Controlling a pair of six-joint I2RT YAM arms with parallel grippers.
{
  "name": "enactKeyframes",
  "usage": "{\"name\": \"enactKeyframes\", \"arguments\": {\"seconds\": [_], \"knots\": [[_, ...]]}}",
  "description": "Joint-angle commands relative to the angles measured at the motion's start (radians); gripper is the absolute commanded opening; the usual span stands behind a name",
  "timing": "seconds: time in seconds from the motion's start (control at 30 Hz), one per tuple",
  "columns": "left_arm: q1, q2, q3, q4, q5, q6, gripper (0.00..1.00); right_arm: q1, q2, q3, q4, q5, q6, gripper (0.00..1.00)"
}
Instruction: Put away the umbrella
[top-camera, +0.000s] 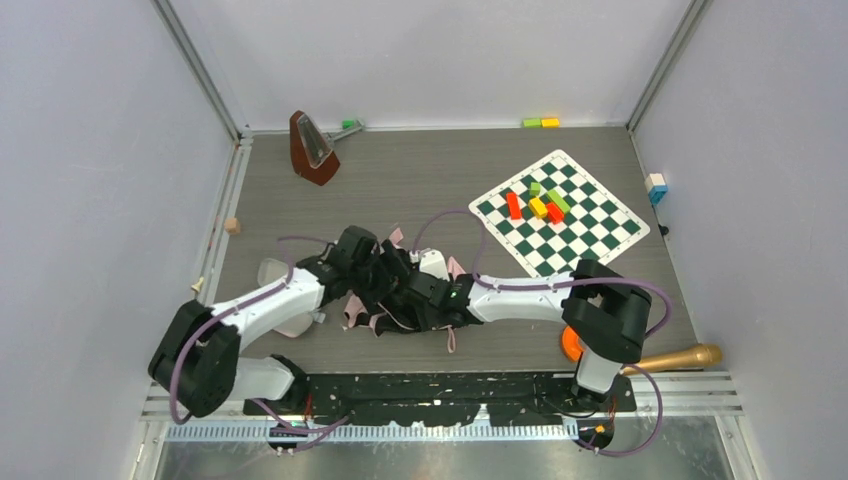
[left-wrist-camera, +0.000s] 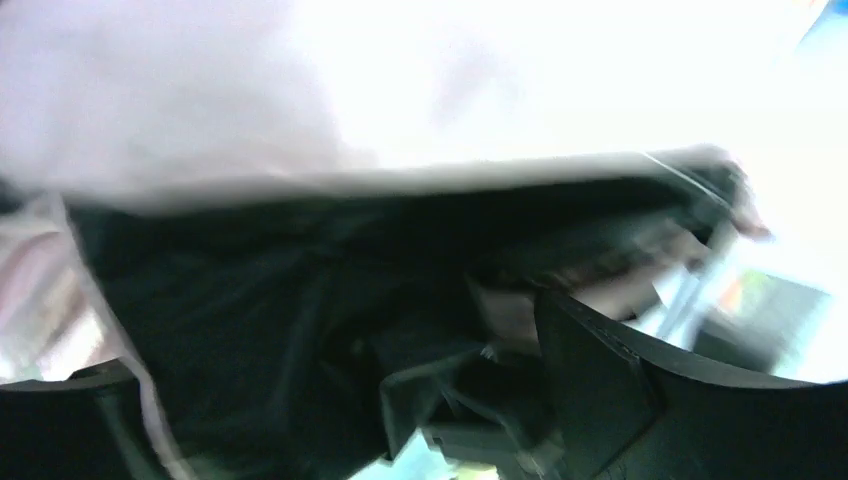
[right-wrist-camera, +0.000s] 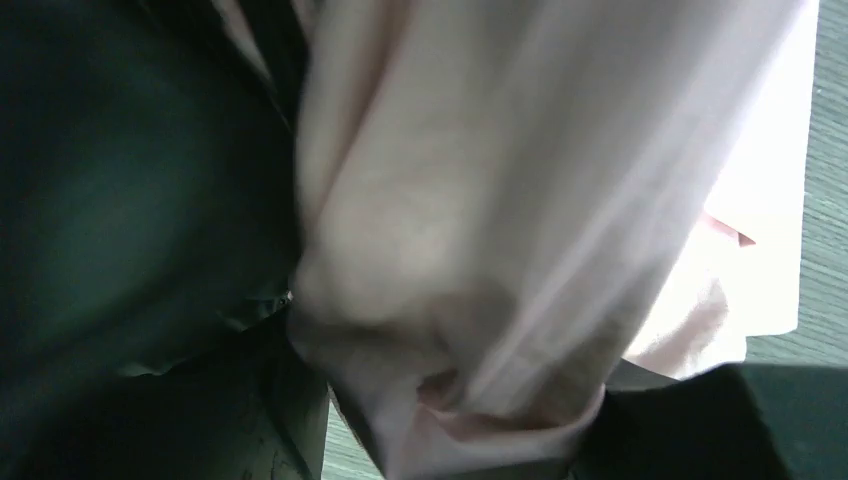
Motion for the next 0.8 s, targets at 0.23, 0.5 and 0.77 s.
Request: {"name": "enactKeyframes", "arguments": {"seconds": [0.23,0.5,0.77], "knots": [[-0.034,-0.343,0.19,-0.436,-0.119,0.364,0.99,-0.033,-0.048,-0.148,-0.061,-0.048,-0.065,0.09],[-0.033,-0.517,0.204,-0.516,-0.122,0.423,0.99,-0.066,-0.137,-0.17,-0.048,-0.092,-0.086,0.05],[-0.03,-0.65,0.217,-0.525,-0.244,0.478,0.99,-0.121,-0.272,-0.155,0.024,-0.246,-0.179,0.05]]}}
